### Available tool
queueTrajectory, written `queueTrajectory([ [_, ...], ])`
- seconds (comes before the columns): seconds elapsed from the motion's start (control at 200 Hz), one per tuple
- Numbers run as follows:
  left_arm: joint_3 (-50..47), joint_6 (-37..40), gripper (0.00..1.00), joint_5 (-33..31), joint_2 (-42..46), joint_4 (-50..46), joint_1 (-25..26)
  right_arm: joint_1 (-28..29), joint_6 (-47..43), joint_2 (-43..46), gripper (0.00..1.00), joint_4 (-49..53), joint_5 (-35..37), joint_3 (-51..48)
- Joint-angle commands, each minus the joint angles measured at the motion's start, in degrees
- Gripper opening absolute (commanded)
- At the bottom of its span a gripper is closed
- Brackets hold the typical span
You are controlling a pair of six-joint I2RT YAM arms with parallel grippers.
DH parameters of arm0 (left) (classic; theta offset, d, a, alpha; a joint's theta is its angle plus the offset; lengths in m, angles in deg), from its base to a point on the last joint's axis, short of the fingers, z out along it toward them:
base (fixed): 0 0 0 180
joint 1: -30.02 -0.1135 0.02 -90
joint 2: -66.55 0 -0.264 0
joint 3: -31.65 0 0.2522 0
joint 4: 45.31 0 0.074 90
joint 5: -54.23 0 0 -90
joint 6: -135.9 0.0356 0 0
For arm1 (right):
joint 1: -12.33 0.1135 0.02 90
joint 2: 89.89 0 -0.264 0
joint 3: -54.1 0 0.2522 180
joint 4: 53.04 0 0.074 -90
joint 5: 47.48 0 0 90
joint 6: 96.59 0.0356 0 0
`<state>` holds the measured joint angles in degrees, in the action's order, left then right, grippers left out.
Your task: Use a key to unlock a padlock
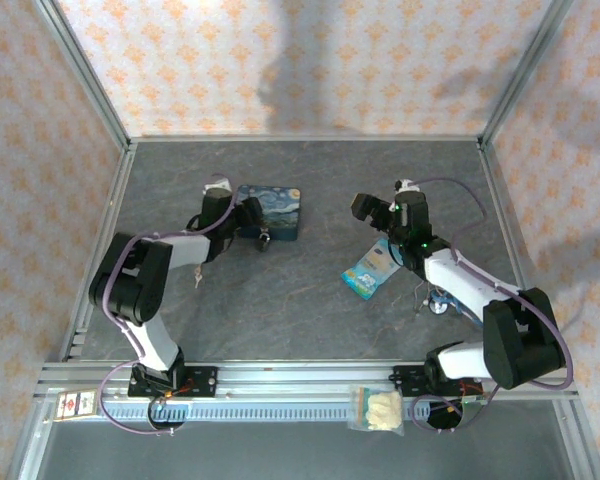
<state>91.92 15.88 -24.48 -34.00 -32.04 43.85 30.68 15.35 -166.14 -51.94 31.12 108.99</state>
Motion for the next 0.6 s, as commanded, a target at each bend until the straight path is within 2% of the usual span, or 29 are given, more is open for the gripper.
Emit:
queueTrajectory([
  [0.0,1.5,-7.1,0.69,-1.8,-2.8,5.3,3.2,0.5,0.9,0.0,1.00,0.6,0.5,1.1],
  [0.205,7.0,-8.1,0.71,-2.6,-6.5,4.1,6.8,0.5,1.7,0.0,1.00,0.4,-0.5,0.1],
  [0.37,3.4,-7.2,0.78,-8.0,0.0,1.6,5.4,1.1,1.7,-0.8,1.00,0.1,-2.4,-0.4],
  [0.45,1.8,-5.4,0.80,-8.6,4.4,-3.3,3.1,2.5,1.2,-1.4,1.00,-0.1,-2.3,-0.3],
  [0.596,1.1,0.3,0.81,-9.9,10.6,-19.4,-1.2,4.8,0.8,-3.0,1.00,-0.4,-1.7,0.2],
])
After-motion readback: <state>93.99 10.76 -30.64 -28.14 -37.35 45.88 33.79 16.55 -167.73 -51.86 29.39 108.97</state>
